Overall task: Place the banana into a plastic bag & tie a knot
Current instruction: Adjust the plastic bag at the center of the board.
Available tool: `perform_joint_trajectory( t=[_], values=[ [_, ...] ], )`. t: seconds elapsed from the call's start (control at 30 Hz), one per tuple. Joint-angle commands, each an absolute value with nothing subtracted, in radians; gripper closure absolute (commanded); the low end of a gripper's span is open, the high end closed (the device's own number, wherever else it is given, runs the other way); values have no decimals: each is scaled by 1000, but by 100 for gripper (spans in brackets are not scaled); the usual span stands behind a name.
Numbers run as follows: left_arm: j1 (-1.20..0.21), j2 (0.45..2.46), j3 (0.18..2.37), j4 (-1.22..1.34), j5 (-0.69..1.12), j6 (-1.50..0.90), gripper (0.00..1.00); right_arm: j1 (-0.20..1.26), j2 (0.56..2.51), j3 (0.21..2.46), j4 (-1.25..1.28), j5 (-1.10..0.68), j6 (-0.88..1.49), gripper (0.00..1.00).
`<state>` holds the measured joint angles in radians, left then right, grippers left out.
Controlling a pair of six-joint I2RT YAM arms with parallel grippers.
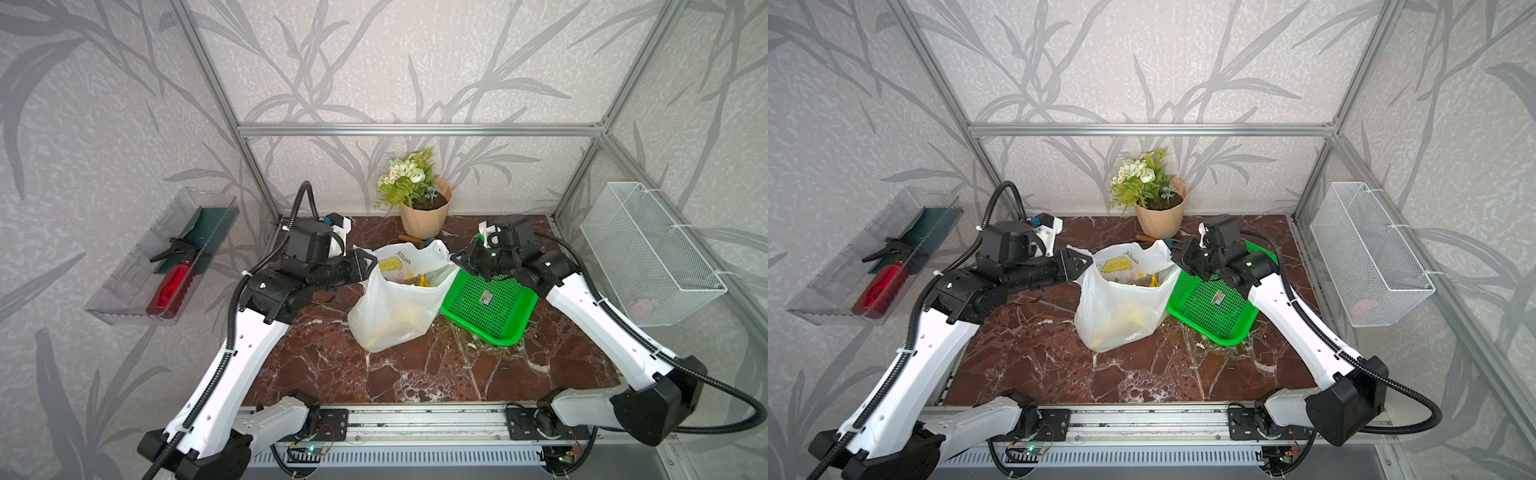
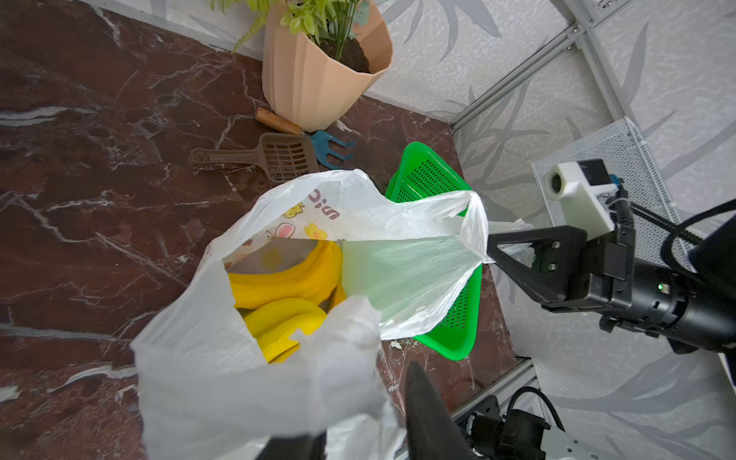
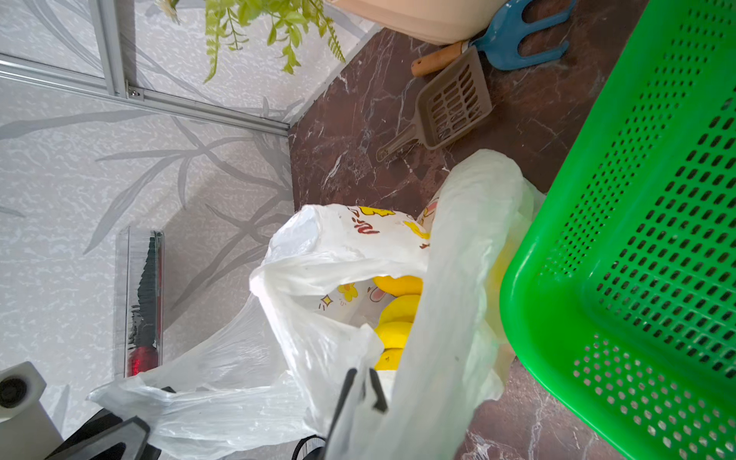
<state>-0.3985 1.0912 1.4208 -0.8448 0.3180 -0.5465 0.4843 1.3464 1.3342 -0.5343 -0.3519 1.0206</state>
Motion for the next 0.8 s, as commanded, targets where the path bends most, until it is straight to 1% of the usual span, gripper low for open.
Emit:
perform_joint_trajectory(
  t=[0.0, 0.07, 0.1, 0.2, 0.27, 0.33, 0.43, 0.5, 0.63, 0.77],
  values=[
    [-403, 1047, 1469, -863, 269, -491, 46, 485, 1322, 1344, -504, -388, 1004, 100],
    [-409, 1043, 1530, -911, 215, -471, 38, 485, 1332, 1351, -502, -401, 1006, 100],
    [-411, 1043, 1571, -943, 184, -461, 36, 485, 1338, 1354, -504, -411, 1009, 100],
    [-410, 1072, 1676, -1058, 70, -455, 31, 488, 1345, 1356, -500, -422, 1012, 100],
    [-411, 1096, 1719, -1101, 40, -455, 29, 489, 1345, 1355, -501, -422, 1012, 100],
    [-410, 1115, 1732, -1107, 41, -467, 29, 489, 1345, 1355, -502, -422, 1012, 100],
    [-420, 1138, 1720, -1074, 117, -481, 30, 489, 1348, 1356, -504, -428, 1012, 100],
    [-450, 1147, 1713, -1071, 105, -450, 31, 489, 1351, 1357, -503, -432, 1012, 100],
    [-452, 1187, 1709, -1016, 124, -410, 27, 489, 1351, 1350, -495, -439, 1017, 100],
    [-457, 1271, 1727, -1043, 127, -419, 24, 489, 1351, 1347, -497, -441, 1016, 100]
  ],
)
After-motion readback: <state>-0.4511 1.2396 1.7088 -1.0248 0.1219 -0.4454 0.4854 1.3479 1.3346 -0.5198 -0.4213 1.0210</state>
